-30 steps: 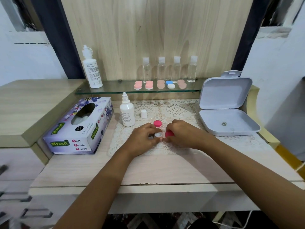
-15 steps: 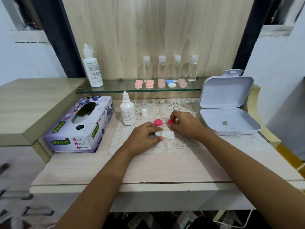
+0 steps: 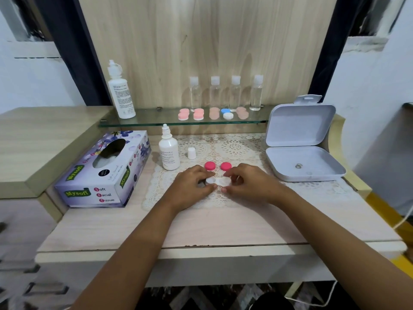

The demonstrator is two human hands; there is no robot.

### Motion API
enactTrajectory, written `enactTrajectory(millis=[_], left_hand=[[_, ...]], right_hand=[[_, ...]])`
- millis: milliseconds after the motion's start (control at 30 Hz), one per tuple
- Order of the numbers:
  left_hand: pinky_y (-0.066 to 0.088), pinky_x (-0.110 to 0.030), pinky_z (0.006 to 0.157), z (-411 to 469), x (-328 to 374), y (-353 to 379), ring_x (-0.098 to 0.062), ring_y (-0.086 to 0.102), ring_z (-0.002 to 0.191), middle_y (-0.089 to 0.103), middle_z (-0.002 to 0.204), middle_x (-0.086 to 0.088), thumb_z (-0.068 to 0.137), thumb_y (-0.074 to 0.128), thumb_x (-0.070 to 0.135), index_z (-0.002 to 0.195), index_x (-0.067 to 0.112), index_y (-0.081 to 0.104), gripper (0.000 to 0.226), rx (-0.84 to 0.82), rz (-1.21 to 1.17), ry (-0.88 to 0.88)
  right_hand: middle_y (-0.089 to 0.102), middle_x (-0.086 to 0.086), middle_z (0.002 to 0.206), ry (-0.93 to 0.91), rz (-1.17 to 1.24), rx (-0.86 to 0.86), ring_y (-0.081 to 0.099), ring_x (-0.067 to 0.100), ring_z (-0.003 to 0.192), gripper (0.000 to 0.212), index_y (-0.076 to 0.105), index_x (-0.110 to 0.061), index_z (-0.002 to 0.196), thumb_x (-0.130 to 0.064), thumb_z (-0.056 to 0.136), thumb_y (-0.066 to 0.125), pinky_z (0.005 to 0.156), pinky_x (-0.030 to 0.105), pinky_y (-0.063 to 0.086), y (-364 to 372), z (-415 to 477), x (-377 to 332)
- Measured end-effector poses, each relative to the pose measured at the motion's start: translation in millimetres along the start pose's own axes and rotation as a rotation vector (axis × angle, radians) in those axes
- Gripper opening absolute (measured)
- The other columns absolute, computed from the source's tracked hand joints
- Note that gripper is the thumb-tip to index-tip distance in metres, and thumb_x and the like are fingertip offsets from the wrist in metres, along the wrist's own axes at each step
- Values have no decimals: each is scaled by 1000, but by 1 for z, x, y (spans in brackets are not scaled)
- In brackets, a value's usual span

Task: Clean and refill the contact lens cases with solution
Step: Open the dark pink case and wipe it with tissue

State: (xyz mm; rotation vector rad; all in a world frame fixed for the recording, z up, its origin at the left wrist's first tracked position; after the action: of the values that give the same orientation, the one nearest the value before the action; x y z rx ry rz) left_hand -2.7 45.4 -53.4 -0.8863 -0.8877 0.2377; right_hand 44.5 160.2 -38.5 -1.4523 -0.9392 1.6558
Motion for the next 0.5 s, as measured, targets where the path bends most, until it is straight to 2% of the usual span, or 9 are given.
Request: enactTrajectory(millis=[67,167,300,400,500], left_hand=[[41,-22,89,-1,0,0,-7,54,103,56,108,11,84,67,30,118,18,65,36,-2,-2,-2],[40,-23,91,-2,2,-1,-8,53,106,56,110,10,84,66,31,120,18,63,39,-6,3,0],[32,-15,90,-3,5,0,-7,47,113,52,120,6,86,61,40,132,19,53,51,-14,103,13],[25,-23,105,-4,8,2,-13,37,130,44,141,4,91,51,46,136,18,47,53,-26,285,31],[24,-26,107,-5,3,4,-15,31,135,34,149,5,93,42,52,138,18,44,56,-55,364,-40]], right_hand=[[55,1,96,-2,-9,47,54,16,90,37,62,-16,113,-36,82,67,77,25,43,1,0,-2],[56,3,96,16,11,96,52,15,86,29,64,-16,107,-31,82,67,69,22,37,1,0,1],[59,-4,86,54,89,177,53,11,80,18,63,-16,97,-28,83,63,58,12,35,-8,-4,7],[57,-6,83,111,110,253,53,11,79,18,61,-16,99,-28,85,62,64,20,37,-22,-10,16],[56,-5,81,138,117,301,53,12,77,23,60,-13,102,-29,86,64,67,23,40,-39,-18,24]])
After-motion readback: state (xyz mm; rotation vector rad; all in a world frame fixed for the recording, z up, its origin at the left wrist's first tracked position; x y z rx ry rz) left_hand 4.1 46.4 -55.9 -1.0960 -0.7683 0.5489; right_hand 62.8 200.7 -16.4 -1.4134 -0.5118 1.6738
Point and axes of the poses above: each hand's wrist, its own z-axis towards the middle knuckle, its own y-axis out of the palm, x = y × z, the point moved 10 cm from there along z, towards the middle knuckle
